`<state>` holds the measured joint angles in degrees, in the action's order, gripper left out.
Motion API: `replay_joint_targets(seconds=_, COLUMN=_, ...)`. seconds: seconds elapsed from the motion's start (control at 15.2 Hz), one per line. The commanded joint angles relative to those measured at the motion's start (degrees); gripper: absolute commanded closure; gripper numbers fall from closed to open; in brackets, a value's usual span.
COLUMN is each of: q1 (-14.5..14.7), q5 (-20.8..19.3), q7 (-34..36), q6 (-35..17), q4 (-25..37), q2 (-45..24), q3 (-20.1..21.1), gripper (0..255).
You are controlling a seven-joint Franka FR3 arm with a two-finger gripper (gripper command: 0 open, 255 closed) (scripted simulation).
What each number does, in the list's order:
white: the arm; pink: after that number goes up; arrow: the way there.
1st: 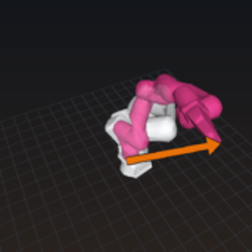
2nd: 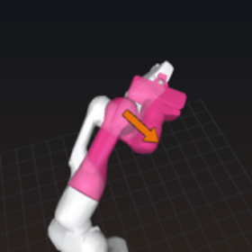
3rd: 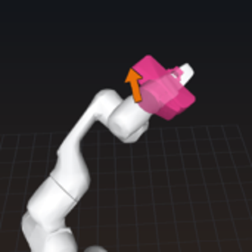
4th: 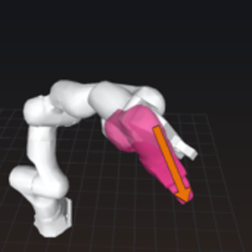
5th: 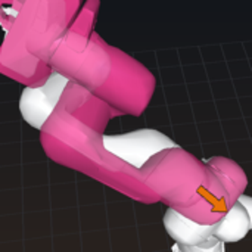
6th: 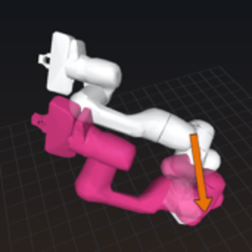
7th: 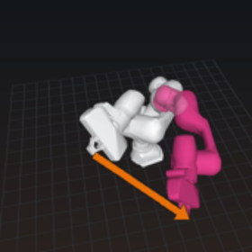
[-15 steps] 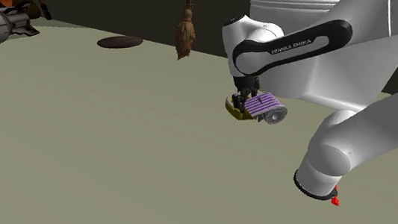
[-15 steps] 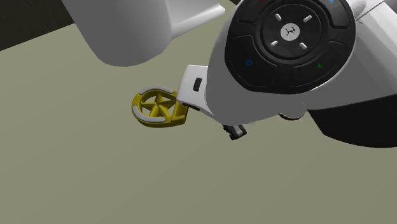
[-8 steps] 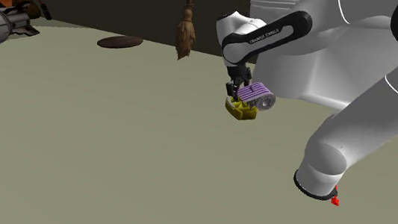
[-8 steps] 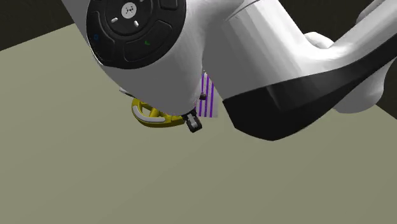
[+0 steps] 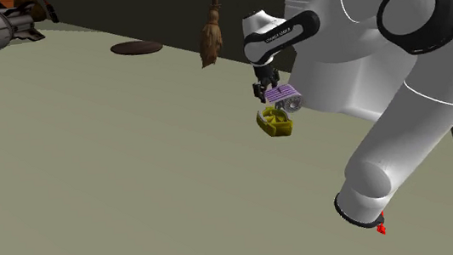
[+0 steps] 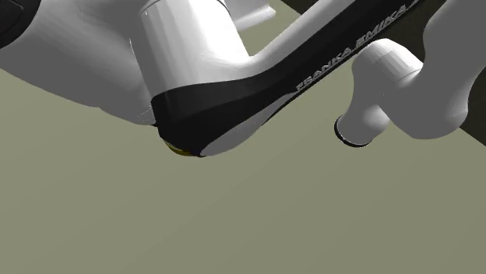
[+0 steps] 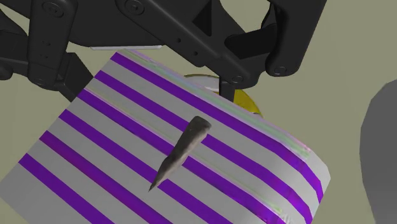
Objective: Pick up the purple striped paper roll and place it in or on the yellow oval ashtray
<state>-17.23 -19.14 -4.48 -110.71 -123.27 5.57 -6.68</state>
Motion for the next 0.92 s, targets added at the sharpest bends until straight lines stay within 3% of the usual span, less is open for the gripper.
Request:
replay_joint_targets(seconds=0.0, q1=-0.6, q5=0.3, q7=-1.7, q6=-0.1, q4=4.5, q2=-4.2, q3=-0.8, gripper=255)
replay_joint_targets(seconds=0.13, q1=-1.2, q5=0.7, q7=-3.2, q6=0.1, q4=8.7, q2=-7.7, q3=-1.4, gripper=255)
replay_joint_targets(seconds=0.86, q1=-1.5, q5=0.0, q7=-1.1, q6=-7.6, q4=4.1, q2=-11.0, q3=-1.6, gripper=255)
